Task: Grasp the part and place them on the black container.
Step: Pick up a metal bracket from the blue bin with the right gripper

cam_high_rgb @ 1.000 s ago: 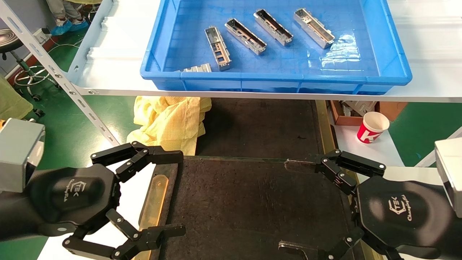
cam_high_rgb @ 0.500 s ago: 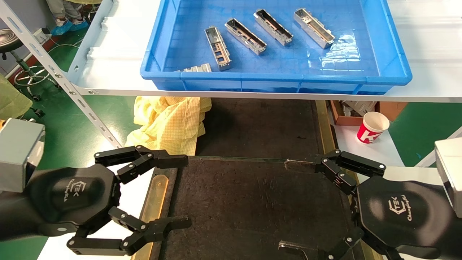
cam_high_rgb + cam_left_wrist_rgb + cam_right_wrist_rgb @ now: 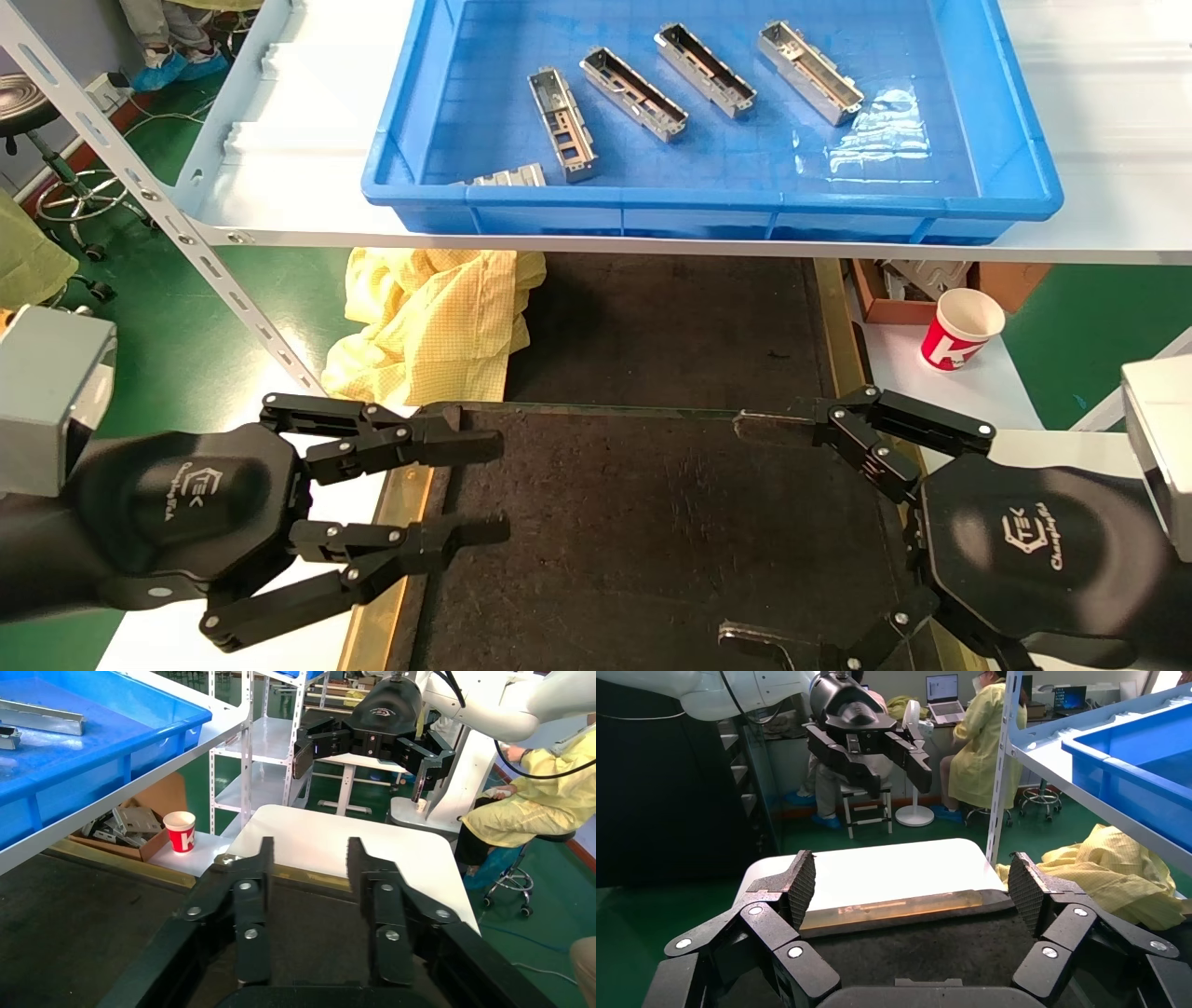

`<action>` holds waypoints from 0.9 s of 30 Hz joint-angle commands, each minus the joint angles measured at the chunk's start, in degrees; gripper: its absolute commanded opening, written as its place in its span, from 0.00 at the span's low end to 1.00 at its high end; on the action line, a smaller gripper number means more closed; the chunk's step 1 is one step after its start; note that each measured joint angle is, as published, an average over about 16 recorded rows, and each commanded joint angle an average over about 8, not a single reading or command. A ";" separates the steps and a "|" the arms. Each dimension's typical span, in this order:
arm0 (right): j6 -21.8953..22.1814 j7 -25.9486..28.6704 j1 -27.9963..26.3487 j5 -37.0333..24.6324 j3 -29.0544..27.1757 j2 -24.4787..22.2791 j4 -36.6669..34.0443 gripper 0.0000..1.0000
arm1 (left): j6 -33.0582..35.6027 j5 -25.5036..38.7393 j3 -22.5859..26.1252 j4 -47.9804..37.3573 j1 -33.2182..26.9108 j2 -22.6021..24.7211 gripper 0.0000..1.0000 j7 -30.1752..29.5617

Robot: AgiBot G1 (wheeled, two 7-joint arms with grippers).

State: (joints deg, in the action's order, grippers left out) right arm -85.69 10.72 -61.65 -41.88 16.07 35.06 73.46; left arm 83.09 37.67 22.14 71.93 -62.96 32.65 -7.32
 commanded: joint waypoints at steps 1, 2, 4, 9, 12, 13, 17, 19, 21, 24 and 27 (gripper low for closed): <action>0.00 0.00 0.00 0.00 0.00 0.00 0.00 1.00 | 0.00 0.00 0.00 0.00 0.00 0.00 0.00 0.00; 0.00 0.00 0.00 0.00 0.00 0.00 0.00 1.00 | 0.00 0.00 0.00 0.00 0.00 0.00 0.00 0.00; 0.00 0.00 0.00 0.00 0.00 0.00 0.00 1.00 | 0.00 0.00 0.00 0.00 0.00 0.00 0.00 0.00; 0.00 0.00 0.01 0.00 -0.01 0.00 0.01 1.00 | 0.00 0.00 0.00 0.00 0.00 0.00 0.00 0.00; 0.00 0.01 0.00 0.01 -0.01 0.00 0.01 1.00 | 0.00 0.00 0.00 0.00 0.00 0.00 0.00 0.00; 0.01 0.02 -0.02 0.01 -0.01 0.00 0.01 1.00 | 0.00 0.00 0.00 0.00 0.00 0.00 0.00 0.00; 0.51 0.43 -0.62 -0.01 -0.11 0.03 -0.04 1.00 | 0.00 0.00 0.00 0.00 0.00 0.00 0.00 0.00; 1.27 0.83 -1.38 -0.24 -0.24 0.04 -0.01 1.00 | 0.00 0.00 0.00 0.00 0.00 0.00 0.00 0.00; 2.35 1.41 -2.53 -0.55 -0.41 0.16 0.01 1.00 | 0.00 0.00 0.00 0.00 0.00 0.00 0.00 0.00; 4.50 2.46 -4.97 -1.70 -0.50 0.48 -0.18 1.00 | 0.00 0.00 0.00 -0.01 0.00 0.00 0.00 0.00; 6.80 3.82 -8.25 -3.56 -0.14 1.27 -0.95 1.00 | 0.00 0.00 0.00 -0.01 0.00 0.00 0.00 0.00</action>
State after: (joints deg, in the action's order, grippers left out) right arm -78.98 14.58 -70.57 -46.35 16.46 36.73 71.86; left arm 83.09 37.67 22.14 71.92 -62.97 32.65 -7.32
